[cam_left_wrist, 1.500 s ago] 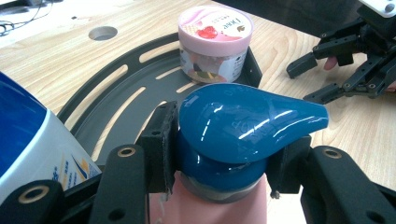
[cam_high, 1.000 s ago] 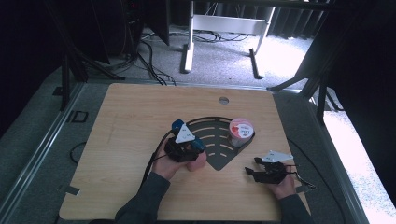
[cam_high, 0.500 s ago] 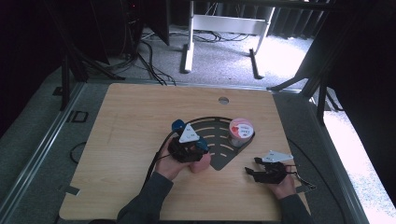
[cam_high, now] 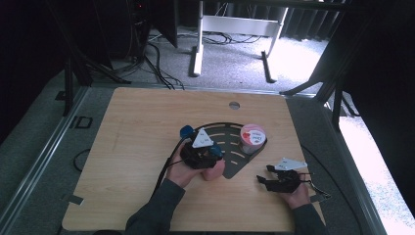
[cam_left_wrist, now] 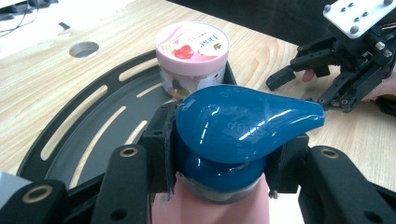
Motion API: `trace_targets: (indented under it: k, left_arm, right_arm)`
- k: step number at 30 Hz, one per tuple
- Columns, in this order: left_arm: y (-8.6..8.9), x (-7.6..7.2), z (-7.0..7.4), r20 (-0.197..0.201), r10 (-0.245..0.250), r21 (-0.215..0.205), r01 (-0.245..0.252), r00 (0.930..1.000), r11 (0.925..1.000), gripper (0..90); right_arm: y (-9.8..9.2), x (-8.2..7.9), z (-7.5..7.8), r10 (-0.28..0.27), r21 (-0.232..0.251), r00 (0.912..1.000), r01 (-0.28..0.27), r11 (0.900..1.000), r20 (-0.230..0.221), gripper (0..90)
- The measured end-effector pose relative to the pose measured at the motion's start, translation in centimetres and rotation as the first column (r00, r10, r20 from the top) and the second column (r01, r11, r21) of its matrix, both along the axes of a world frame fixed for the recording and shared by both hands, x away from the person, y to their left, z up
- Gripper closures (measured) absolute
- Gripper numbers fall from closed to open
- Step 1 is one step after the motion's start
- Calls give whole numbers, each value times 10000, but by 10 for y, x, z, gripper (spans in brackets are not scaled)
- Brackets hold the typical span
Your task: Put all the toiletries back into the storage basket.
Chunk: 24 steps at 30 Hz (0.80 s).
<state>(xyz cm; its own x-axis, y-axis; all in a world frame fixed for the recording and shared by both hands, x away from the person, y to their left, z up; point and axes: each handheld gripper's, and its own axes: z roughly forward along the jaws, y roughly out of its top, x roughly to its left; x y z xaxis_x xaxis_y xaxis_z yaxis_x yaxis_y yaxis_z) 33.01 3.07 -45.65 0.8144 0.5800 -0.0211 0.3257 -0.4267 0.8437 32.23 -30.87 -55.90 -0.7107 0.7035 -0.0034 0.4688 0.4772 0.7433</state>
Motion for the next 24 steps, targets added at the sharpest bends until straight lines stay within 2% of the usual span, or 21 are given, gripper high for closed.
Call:
trace_targets:
  k: [16, 24]
  left_arm:
    - [-9, 5, 3, -73, -146, 17, 146, 9999, 9999, 527]
    - [-14, 8, 2, -101, -29, -11, 29, 9999, 10000, 527]
  right_arm:
    - [0, 0, 0, 27, -13, 10000, -27, 10000, -5, 351]
    - [0, 0, 0, 36, -22, 10000, -36, 10000, -5, 351]
